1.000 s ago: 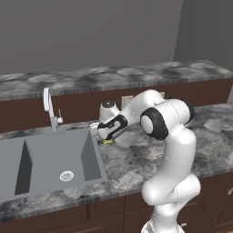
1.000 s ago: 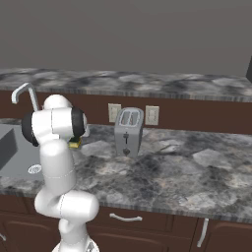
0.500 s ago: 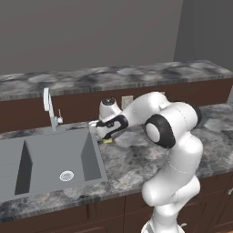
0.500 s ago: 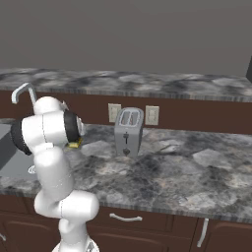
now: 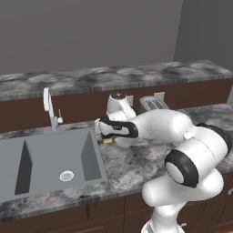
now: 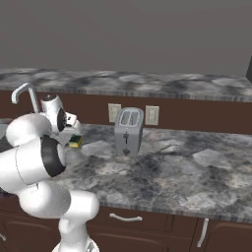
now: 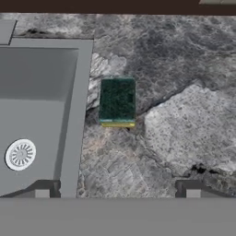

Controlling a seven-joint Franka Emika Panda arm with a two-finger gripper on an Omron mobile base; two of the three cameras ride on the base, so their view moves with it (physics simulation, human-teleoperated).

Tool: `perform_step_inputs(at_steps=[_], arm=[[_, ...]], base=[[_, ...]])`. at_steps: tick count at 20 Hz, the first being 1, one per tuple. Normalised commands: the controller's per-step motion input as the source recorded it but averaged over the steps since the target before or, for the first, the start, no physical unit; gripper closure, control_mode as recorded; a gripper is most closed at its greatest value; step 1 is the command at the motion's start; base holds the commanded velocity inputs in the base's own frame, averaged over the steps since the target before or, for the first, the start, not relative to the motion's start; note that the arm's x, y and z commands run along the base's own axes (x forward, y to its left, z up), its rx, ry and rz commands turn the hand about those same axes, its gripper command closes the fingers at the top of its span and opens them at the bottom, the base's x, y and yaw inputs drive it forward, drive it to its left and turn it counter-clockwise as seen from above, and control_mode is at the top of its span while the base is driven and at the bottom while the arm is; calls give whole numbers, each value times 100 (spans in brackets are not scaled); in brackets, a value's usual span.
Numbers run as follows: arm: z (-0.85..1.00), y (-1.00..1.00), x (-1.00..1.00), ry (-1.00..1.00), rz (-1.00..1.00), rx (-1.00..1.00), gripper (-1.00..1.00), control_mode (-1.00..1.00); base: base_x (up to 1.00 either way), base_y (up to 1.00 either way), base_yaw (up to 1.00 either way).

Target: Locate and retrieve the dish brush and sponge from the cabinet. Place them next to the sink.

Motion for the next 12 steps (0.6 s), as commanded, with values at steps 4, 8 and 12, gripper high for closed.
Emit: perform_step_inputs(at_steps=[4, 8, 12], arm=[[44, -26, -78, 3, 13, -5, -100, -100], [69, -17, -71, 9, 7, -7, -100, -100], [50, -17, -57, 14, 2, -9, -100, -100]], base=[[0, 0, 0], [0, 0, 0], [0, 0, 0]])
